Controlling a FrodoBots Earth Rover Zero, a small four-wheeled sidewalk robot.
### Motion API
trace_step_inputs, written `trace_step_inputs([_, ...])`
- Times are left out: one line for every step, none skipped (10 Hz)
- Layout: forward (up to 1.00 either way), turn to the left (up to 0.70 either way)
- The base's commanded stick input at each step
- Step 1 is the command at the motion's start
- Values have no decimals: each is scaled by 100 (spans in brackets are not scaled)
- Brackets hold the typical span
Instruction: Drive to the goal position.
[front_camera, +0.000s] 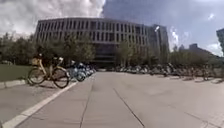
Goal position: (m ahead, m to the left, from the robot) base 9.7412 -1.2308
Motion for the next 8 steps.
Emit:
trace_step_inputs([100,37])
trace_step_inputs([100,0])
trace_step_inputs([100,0])
trace_step_inputs([100,0])
trace_step_inputs([100,0])
trace_step_inputs([100,0])
trace_step_inputs([100,0])
trace_step_inputs([100,0])
